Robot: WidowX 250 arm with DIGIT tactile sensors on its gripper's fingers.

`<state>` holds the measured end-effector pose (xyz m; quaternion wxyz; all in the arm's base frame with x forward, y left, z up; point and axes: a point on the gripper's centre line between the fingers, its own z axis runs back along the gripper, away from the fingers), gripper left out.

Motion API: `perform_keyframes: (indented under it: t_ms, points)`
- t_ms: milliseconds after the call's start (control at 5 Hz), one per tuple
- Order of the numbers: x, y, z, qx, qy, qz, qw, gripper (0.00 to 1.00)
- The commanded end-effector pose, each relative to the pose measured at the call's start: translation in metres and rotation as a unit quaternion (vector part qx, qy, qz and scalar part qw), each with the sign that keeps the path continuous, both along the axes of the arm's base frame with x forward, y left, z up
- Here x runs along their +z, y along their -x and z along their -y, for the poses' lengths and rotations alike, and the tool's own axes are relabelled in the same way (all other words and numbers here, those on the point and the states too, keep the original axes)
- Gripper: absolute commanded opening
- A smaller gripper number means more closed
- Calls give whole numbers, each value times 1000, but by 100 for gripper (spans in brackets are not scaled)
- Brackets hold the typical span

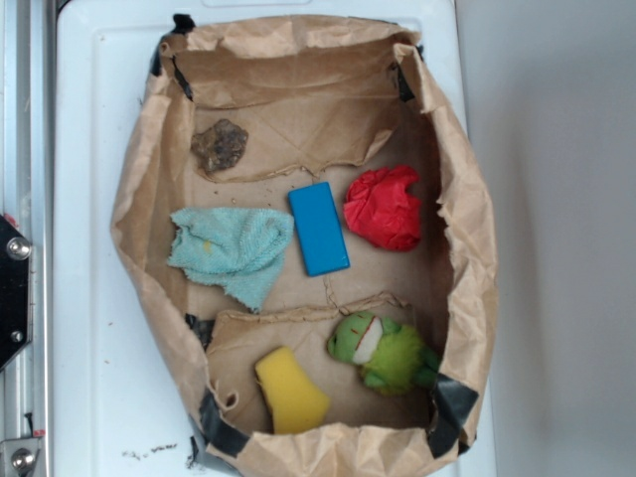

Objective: Grab the blue cloth.

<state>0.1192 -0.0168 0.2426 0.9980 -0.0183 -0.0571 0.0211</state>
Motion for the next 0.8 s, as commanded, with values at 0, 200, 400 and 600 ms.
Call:
perform_keyframes:
  t_ms: [0, 200, 400, 600]
  points:
    - [0, 0, 0, 0, 0, 0, 1000, 100]
    - [-16, -38, -2, -13, 2, 20, 1000, 100]
    - [-32, -67, -17, -13, 11, 34, 999, 100]
    - [-46, -85, -31, -15, -5, 33, 999, 100]
